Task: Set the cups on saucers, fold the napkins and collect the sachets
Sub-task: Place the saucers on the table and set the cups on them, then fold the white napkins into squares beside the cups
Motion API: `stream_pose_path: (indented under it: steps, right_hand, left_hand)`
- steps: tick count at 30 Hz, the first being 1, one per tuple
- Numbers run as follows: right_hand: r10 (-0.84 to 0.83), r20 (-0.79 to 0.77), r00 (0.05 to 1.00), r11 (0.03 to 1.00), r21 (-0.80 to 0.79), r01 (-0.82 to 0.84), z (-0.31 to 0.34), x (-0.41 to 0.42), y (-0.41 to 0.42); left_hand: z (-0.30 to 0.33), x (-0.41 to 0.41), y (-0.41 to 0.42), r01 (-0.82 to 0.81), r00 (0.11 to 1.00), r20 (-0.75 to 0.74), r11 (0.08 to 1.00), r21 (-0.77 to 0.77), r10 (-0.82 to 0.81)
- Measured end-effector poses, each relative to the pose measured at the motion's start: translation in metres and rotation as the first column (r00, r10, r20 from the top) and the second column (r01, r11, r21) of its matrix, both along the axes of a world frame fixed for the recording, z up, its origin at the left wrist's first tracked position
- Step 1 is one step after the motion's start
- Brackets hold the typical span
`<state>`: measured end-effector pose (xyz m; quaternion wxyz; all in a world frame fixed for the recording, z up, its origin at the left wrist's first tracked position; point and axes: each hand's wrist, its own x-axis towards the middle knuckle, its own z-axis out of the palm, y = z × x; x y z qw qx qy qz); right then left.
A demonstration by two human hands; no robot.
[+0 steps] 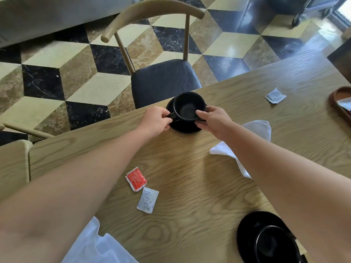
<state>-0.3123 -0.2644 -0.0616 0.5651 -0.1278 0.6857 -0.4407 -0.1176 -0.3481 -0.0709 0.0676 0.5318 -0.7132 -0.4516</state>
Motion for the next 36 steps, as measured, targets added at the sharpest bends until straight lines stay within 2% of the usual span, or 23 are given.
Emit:
stream_pose_path:
  steps: [9,11,14,17,20,23,28,36]
  right_hand:
    - [0.0,-0.022,1.0,0.999,0.045,0.001,0.0,0.007,0.008]
    - [-0.055,-0.072,0.996,0.998,0.027,0.057,0.007,0.011,0.014]
    - [-0.12,-0.105,0.987,0.993,-0.025,0.118,0.026,0.029,0.033]
    - [-0.102,-0.07,0.992,0.995,-0.001,0.102,0.041,0.06,0.073]
    - [-0.046,0.046,0.998,0.998,0.032,0.045,0.051,0.088,0.125]
    - [0.008,0.063,0.998,0.998,0.062,-0.012,0.059,0.111,0.179]
    - [0.037,0.134,0.99,0.994,0.098,-0.051,0.068,0.14,0.259]
    - [0.14,0.23,0.963,0.965,0.184,-0.184,0.061,0.187,0.343]
  left_hand:
    - [0.006,-0.001,0.006,-0.009,1.0,0.026,0.999,-0.036,0.01]
    - [0.011,0.0,0.011,-0.076,0.997,0.008,0.996,-0.049,0.076]
    - [0.027,0.003,0.032,-0.281,0.956,-0.108,0.957,-0.072,0.273]
    - [0.043,0.006,0.082,-0.364,0.905,-0.231,0.931,0.013,0.357]
    - [0.052,0.013,0.148,-0.366,0.884,-0.264,0.922,0.127,0.387]
    - [0.056,0.027,0.212,-0.409,0.858,-0.239,0.886,0.218,0.455]
    - [0.066,0.072,0.298,-0.574,0.725,-0.21,0.744,0.342,0.656]
    - [0.072,0.168,0.387,-0.657,0.683,-0.06,0.648,0.385,0.728]
